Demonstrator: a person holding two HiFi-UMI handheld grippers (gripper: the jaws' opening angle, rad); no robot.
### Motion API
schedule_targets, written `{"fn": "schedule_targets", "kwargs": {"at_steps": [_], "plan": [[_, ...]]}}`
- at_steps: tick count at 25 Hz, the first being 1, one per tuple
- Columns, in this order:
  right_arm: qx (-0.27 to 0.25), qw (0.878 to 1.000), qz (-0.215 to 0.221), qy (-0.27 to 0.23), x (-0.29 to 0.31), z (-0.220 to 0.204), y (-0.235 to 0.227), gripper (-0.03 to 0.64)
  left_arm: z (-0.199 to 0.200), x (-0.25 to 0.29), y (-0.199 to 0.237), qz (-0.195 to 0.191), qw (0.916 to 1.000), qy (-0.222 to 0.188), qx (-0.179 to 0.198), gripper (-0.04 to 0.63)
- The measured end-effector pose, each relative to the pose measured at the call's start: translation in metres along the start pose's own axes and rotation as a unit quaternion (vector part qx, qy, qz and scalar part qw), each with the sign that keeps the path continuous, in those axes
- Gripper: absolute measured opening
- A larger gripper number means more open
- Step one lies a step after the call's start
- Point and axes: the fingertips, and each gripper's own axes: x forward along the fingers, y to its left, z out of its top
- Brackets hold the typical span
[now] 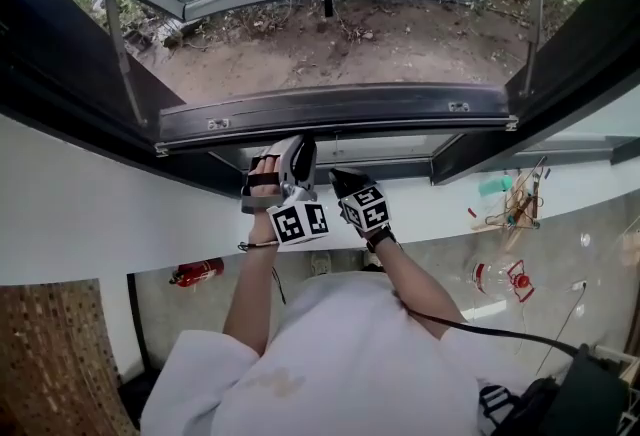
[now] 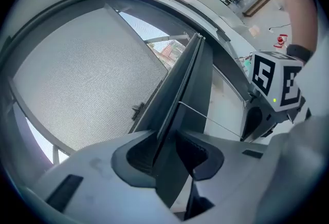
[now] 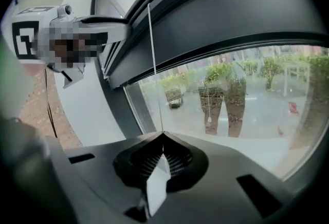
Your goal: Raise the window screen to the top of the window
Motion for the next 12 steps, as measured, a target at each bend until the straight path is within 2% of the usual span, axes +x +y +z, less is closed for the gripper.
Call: {"fn": "schedule_targets", "kwargs": {"at_steps": [3,8,10,12], "plan": [[-0.01,0.999,-0.002,0.043,0.0,-0.026,0.0,0.002,0.0,0.0,0.0,0.005,1.0,-0.001,-0.005,0.103],[-0.018,0.992,-0.007,0.128,-0.009,-0.099,-0.01,0.002,0.0,0.0,-0.001,0.008,0.9999,0.002,-0.009,0.103],[-0.029,0.985,-0.028,0.167,-0.021,-0.137,-0.024,0.001,0.0,0.0,-0.001,0.006,0.9998,0.0,-0.021,0.103],[-0.017,0.98,-0.056,0.189,-0.04,-0.173,-0.041,0.0,0.001,-0.001,-0.001,0.004,0.9994,-0.005,-0.033,0.104]]}}
